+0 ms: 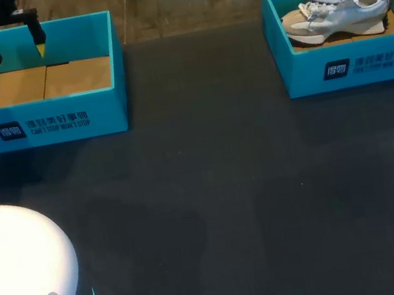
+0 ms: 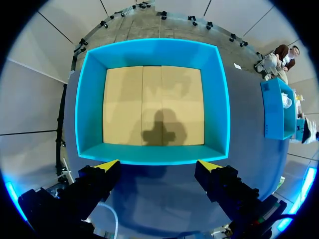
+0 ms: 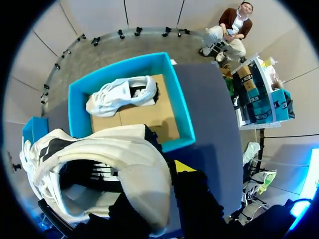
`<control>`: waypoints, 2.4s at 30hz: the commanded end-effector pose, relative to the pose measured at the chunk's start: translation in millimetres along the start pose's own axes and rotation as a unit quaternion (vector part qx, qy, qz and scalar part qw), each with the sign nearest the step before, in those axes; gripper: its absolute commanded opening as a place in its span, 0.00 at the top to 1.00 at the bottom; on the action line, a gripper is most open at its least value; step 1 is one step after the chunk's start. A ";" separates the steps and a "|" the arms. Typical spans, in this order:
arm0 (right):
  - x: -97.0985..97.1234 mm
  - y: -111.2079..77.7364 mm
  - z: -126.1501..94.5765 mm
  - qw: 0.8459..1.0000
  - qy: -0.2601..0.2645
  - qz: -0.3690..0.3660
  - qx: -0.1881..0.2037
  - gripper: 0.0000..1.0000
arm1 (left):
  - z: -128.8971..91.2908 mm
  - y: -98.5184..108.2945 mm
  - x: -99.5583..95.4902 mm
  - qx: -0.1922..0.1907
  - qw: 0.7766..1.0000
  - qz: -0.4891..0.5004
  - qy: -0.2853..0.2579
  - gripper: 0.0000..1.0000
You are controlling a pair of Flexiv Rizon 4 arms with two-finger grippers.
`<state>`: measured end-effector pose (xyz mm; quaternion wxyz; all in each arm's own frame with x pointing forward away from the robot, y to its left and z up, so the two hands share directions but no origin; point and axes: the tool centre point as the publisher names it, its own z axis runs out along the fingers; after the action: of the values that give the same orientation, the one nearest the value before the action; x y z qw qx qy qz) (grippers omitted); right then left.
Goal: Take the shoe out of the shoebox, open the shoe tongue, remove and reinsert the insole, then place the shoe into the shoebox
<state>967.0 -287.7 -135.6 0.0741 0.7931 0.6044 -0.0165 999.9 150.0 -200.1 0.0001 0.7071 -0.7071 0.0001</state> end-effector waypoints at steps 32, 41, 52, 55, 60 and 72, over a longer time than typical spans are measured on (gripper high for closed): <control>90.7 -148.7 -54.8 0.998 -0.052 0.031 -0.028 1.00 | 0.0 -0.1 0.0 0.000 1.000 0.000 0.000 0.00; 145.6 -227.8 -23.7 0.998 -0.052 0.024 -0.024 1.00 | 0.0 -0.1 0.0 0.000 1.000 0.000 0.000 0.00; 171.0 -287.1 0.8 0.998 -0.054 0.036 -0.008 1.00 | 0.0 -0.1 0.0 0.000 1.000 0.000 0.000 0.00; 171.0 -287.1 0.8 0.998 -0.054 0.036 -0.008 1.00 | 0.0 -0.1 0.0 0.000 1.000 0.000 0.000 0.00; 171.0 -287.1 0.8 0.998 -0.054 0.036 -0.008 1.00 | 0.0 -0.1 0.0 0.000 1.000 0.000 0.000 0.00; 214.1 -306.2 23.1 0.998 -0.069 0.003 -0.011 1.00 | 0.0 -0.1 0.0 0.000 1.000 0.000 0.000 0.00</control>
<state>727.5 -34.3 -194.6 0.1163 0.7951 0.5929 -0.0534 999.9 149.9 -200.0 -0.0001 0.7071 -0.7071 0.0001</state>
